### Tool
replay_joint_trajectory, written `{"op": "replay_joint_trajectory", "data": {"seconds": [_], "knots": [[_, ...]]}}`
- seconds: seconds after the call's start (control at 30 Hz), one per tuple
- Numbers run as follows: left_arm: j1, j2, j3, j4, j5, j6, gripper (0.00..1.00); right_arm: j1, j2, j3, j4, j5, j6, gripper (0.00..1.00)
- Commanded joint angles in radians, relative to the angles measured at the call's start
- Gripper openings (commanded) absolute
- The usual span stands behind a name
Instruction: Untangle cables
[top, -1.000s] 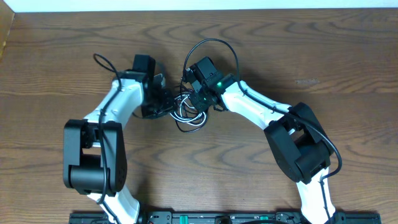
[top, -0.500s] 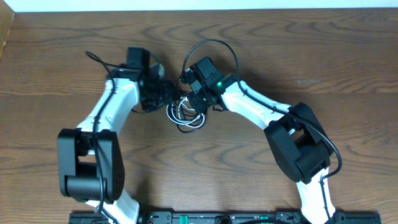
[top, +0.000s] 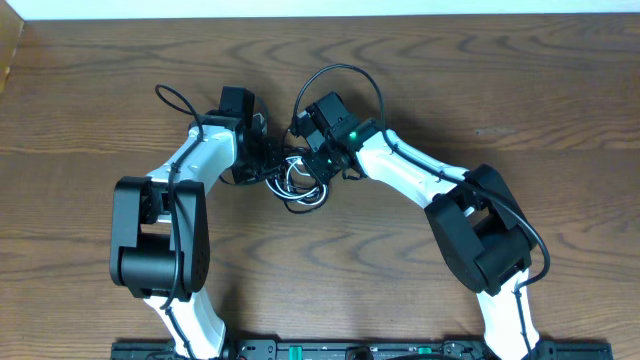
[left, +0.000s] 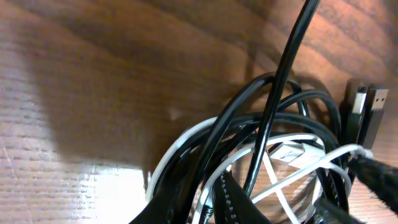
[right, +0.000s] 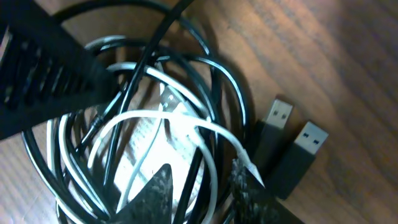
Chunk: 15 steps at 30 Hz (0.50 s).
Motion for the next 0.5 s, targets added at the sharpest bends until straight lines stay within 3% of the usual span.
{"op": "replay_joint_trajectory", "data": {"seconds": [0.0,0.47], "knots": [[0.001,0.047,-0.011,0.018,-0.039,-0.006,0.19,0.000,-0.032,0.005,-0.010,-0.056,-0.013,0.27],[0.001,0.047,-0.011,0.055,-0.034,0.006,0.19,0.000,-0.038,0.004,0.067,-0.113,-0.155,0.20]]}}
